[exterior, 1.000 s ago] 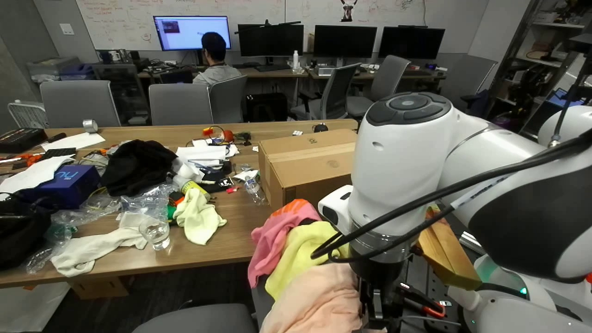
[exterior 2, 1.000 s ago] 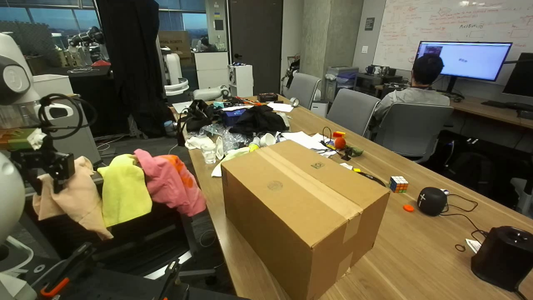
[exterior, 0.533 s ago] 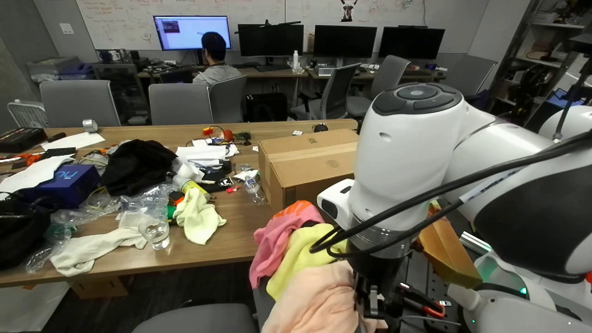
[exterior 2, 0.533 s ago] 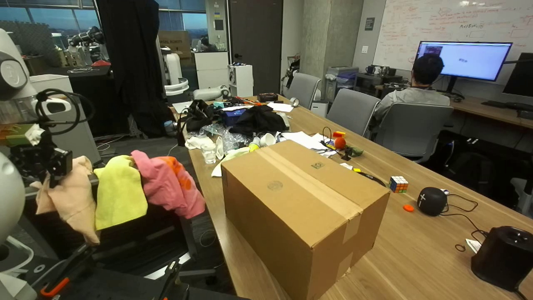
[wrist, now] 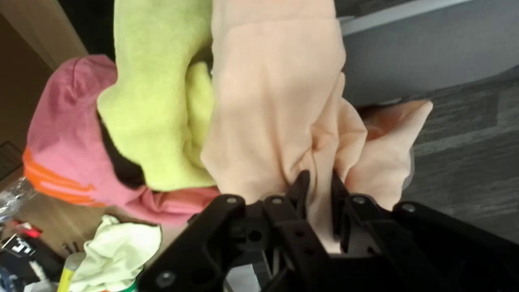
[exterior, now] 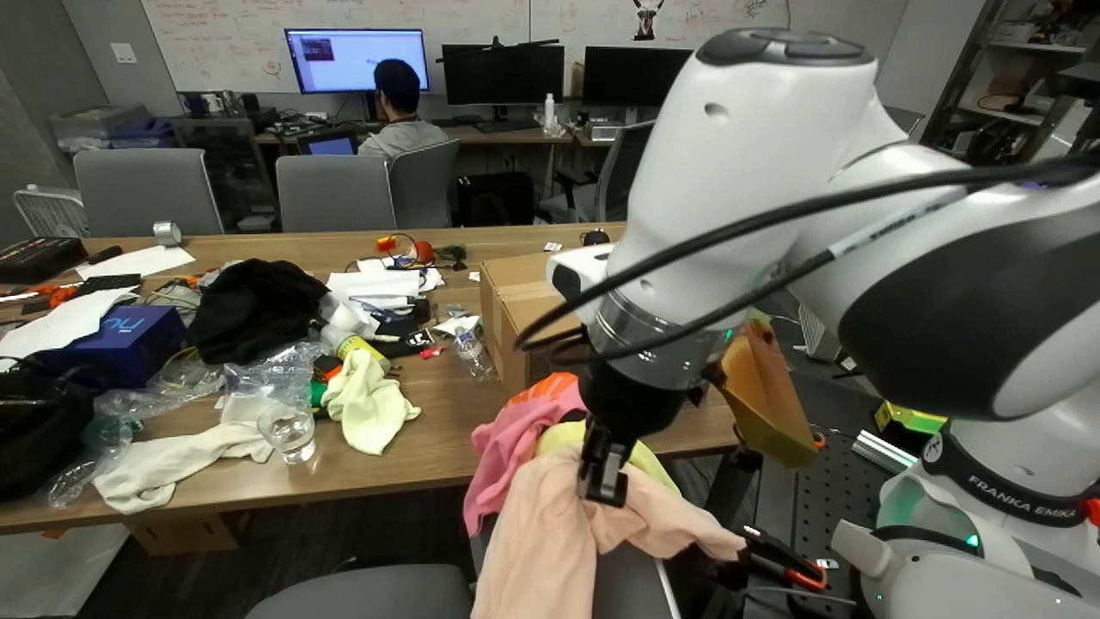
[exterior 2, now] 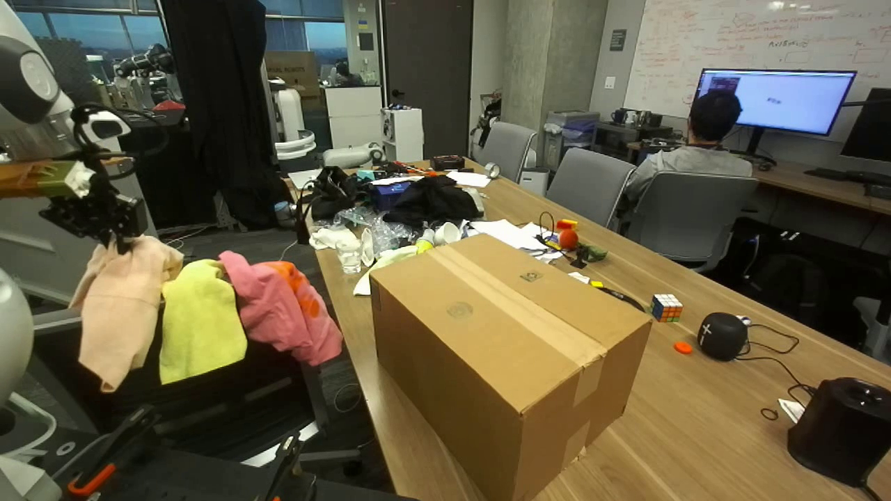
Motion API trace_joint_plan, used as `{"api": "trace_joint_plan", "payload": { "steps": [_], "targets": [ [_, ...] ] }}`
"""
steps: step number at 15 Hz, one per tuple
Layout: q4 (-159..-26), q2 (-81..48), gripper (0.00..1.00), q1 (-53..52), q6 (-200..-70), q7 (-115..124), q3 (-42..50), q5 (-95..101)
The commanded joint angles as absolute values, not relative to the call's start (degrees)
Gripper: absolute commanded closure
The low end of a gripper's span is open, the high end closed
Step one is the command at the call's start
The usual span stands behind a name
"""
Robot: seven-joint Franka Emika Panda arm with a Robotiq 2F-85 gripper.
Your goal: Move the peach shirt, the green towel and the pink shirt on the top of the box
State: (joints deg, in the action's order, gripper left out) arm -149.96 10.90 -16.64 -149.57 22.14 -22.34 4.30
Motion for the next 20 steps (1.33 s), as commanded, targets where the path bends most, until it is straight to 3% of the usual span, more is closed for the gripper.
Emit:
{"api": "trace_joint_plan", "payload": {
  "steps": [1,9,20],
  "targets": [
    [-145.82,11.57,0.97,-13.38,-150.21,26.18,-22.61,9.8],
    [-137.59,9.37,0.97,-6.34,-148.04,34.91,-21.76,21.41],
    [-124.29,6.48,0.97,2.21,-141.59,50.36,-12.26,33.01]
  ]
}}
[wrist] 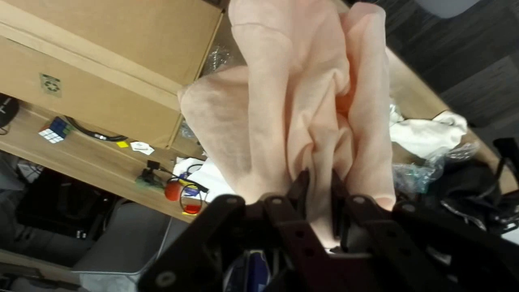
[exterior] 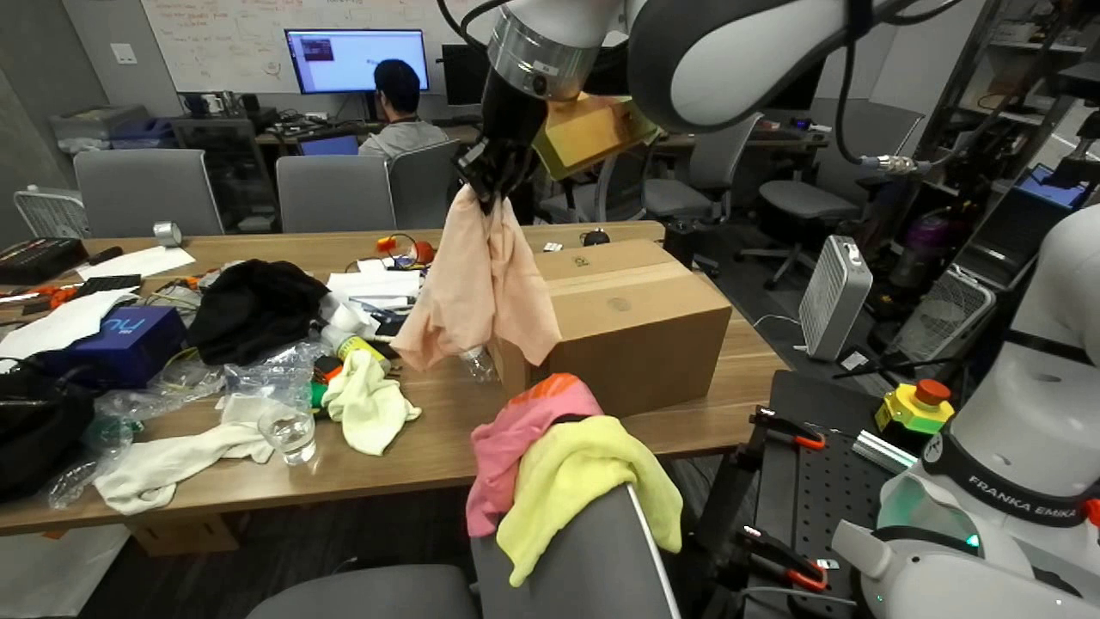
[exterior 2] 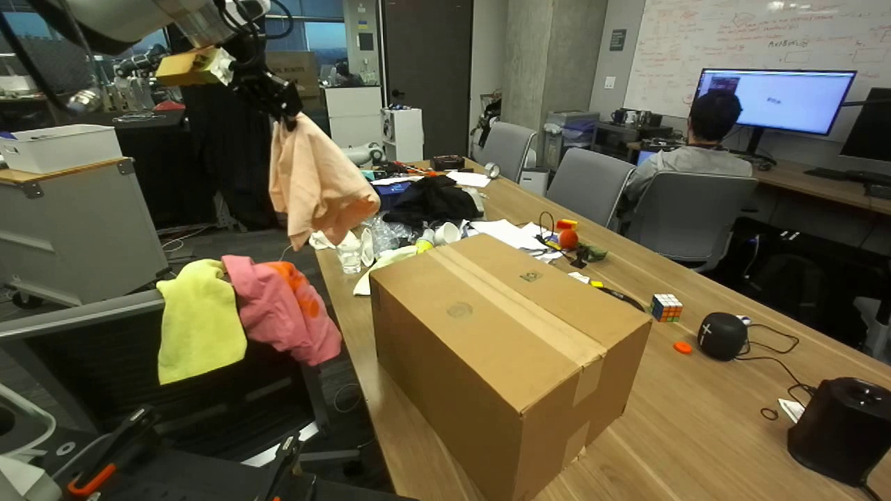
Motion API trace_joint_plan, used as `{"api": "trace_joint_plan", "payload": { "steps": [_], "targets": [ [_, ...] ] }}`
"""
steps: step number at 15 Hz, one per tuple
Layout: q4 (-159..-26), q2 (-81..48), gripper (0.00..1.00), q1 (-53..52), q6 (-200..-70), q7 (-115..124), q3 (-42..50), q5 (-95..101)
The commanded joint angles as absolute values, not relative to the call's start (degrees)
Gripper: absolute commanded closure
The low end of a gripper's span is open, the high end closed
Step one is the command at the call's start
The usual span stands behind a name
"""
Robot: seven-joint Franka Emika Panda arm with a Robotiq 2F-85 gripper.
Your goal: Move the peach shirt, the green towel and the pink shirt on the top of the box
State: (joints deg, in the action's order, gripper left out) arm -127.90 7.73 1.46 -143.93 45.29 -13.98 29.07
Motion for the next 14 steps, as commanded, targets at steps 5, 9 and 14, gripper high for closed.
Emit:
{"api": "trace_joint_plan", "payload": {
  "steps": [5,9,14],
  "targets": [
    [-123.1,6.36,0.97,3.88,-138.56,58.38,-8.45,41.21],
    [-122.07,6.46,0.97,5.36,-135.43,63.61,-4.7,45.73],
    [-121.07,6.8,0.97,7.84,-132.14,69.48,-0.22,50.14]
  ]
}}
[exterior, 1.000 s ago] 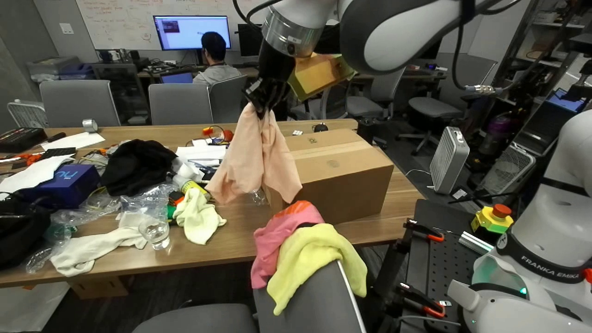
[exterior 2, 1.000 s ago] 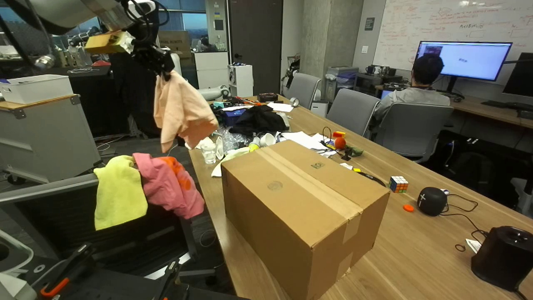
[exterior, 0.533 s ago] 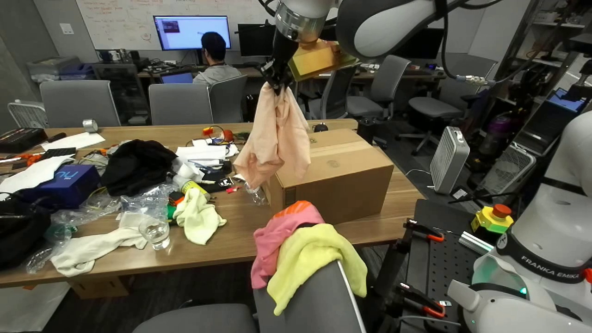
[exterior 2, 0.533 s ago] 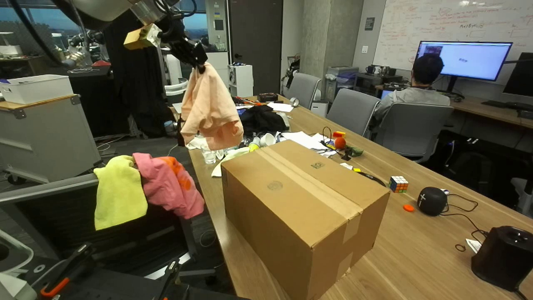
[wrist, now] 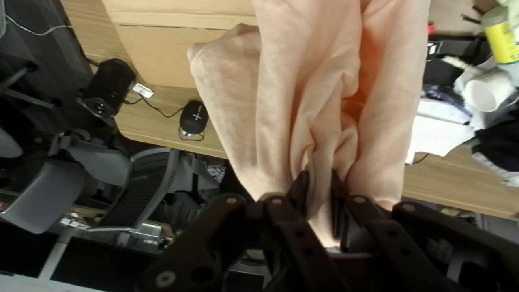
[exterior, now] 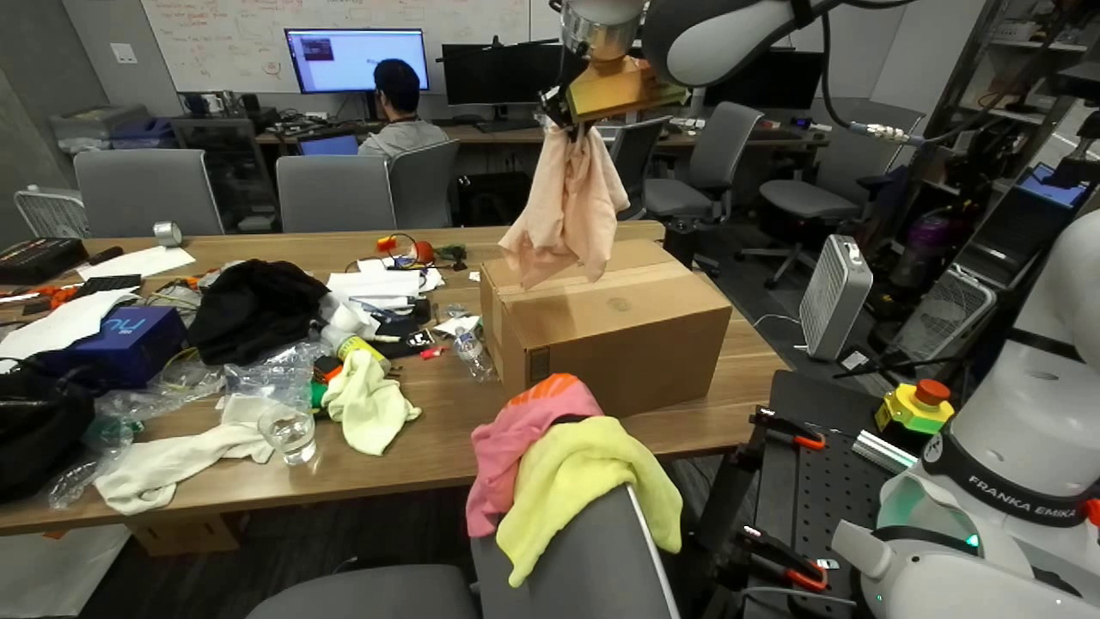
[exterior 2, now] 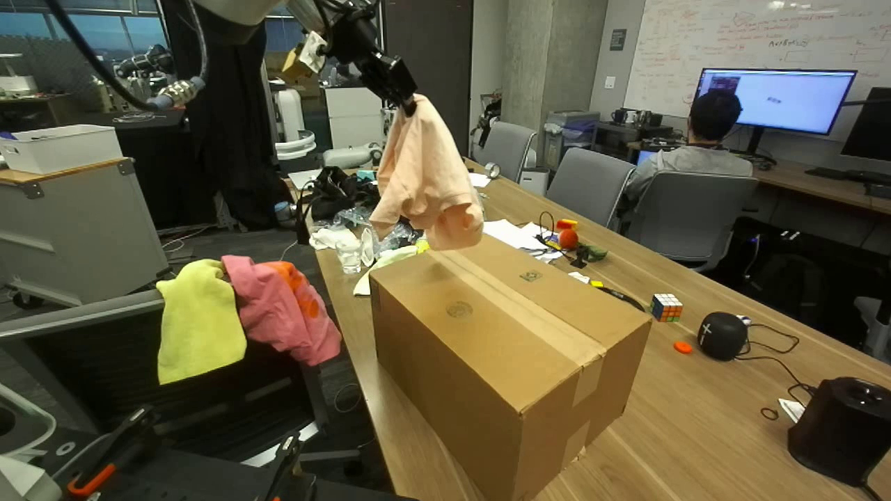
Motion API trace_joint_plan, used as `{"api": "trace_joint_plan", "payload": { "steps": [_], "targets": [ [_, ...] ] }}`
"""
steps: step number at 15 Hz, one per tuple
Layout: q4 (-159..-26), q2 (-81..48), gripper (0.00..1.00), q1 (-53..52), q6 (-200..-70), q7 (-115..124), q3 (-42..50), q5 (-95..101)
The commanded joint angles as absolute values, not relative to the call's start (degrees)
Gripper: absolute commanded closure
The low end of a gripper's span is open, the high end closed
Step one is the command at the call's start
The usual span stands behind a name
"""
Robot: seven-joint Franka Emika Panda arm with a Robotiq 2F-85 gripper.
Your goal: Move the peach shirt, the green towel and the pink shirt on the top of the box
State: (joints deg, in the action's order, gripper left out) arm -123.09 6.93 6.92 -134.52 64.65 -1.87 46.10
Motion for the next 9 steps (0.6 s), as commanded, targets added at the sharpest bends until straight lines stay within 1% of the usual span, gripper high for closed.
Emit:
{"api": "trace_joint_plan", "payload": {
  "steps": [1,9],
  "targets": [
    [-120.78,6.62,0.97,8.29,-131.28,71.37,0.39,51.7],
    [-121.71,6.93,0.97,9.82,-127.8,80.84,4.55,60.0]
  ]
}}
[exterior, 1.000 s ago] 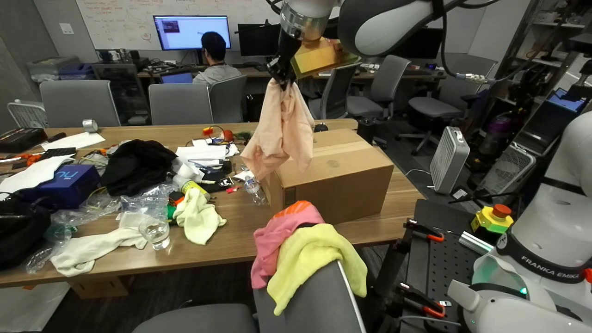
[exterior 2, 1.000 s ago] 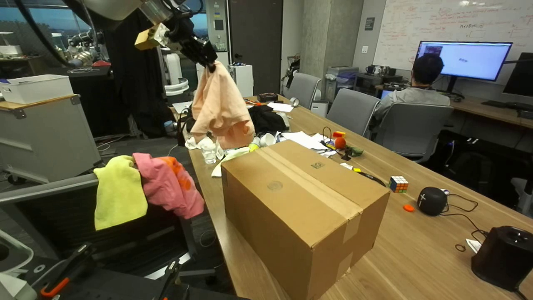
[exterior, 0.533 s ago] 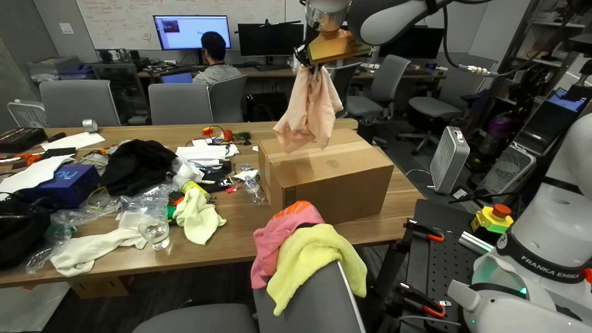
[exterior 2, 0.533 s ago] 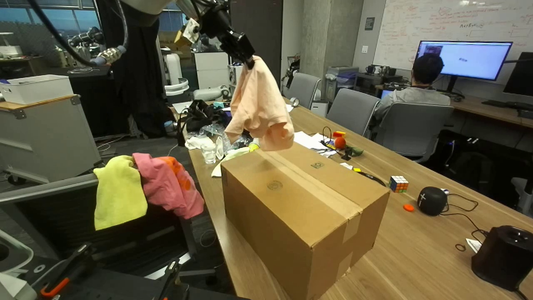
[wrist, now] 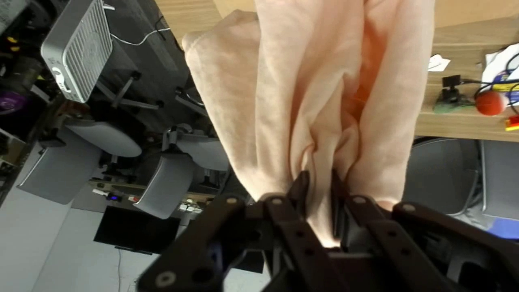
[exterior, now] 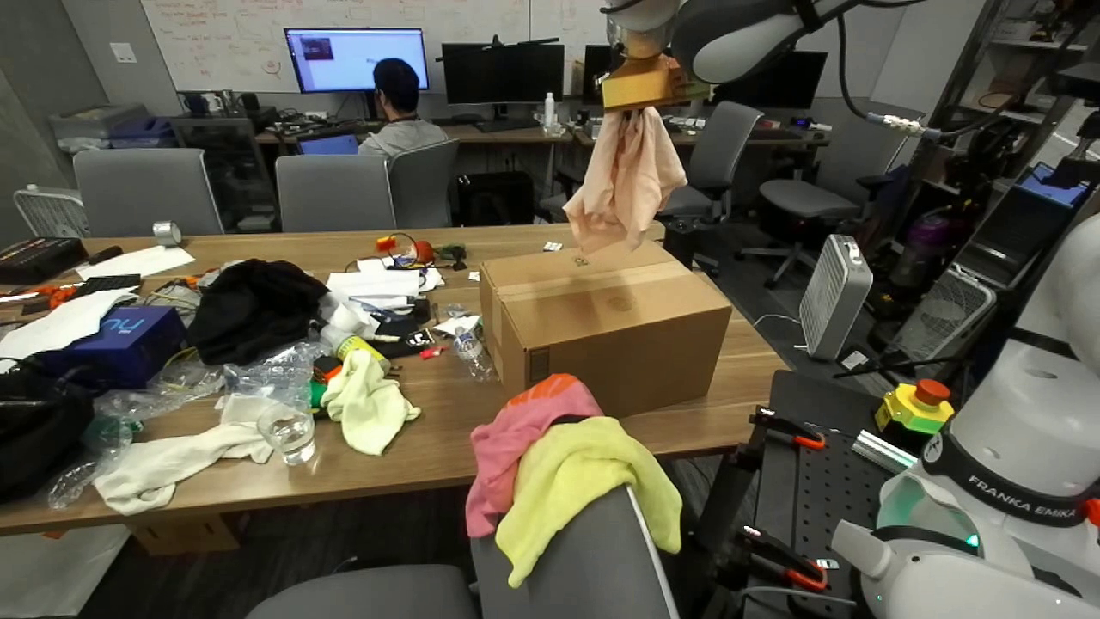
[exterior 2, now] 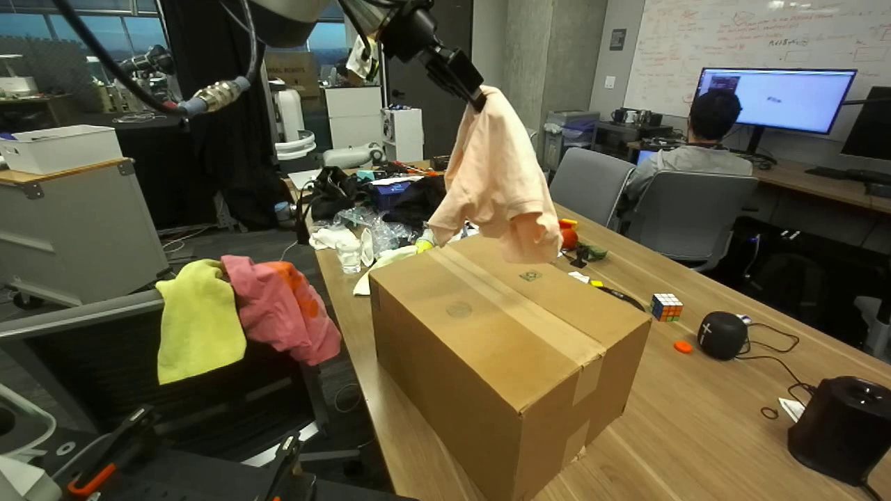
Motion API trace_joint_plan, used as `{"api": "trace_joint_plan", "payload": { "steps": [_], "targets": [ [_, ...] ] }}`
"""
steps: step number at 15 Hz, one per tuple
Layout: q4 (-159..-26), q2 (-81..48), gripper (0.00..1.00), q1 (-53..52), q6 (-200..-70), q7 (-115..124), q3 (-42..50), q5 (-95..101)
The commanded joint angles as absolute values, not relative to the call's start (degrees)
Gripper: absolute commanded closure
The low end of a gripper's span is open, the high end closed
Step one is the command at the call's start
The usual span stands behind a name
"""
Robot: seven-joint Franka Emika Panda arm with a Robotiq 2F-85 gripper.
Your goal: Move the peach shirt, the green towel and the pink shirt on the top of the box
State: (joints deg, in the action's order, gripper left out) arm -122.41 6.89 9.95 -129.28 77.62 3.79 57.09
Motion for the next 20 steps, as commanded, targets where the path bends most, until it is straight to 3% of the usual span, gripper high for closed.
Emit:
{"api": "trace_joint_plan", "payload": {
  "steps": [1,2,3,6,13,20],
  "targets": [
    [-121.88,7.05,0.97,9.83,-127.65,80.83,4.9,60.29],
    [-122.24,7.27,0.85,9.88,-127.87,81.05,5.2,60.91],
    [-122.66,7.47,0.62,9.84,-128.06,80.11,5.54,60.65],
    [-123.83,8.02,0.53,9.95,-129.02,78.86,6.36,61.61],
    [-127.07,7.69,0.01,6.73,-130.59,70.1,4.92,53.97],
    [-138.01,10.06,0.0,-2.88,-131.66,62.43,-3.68,38.88]
  ]
}}
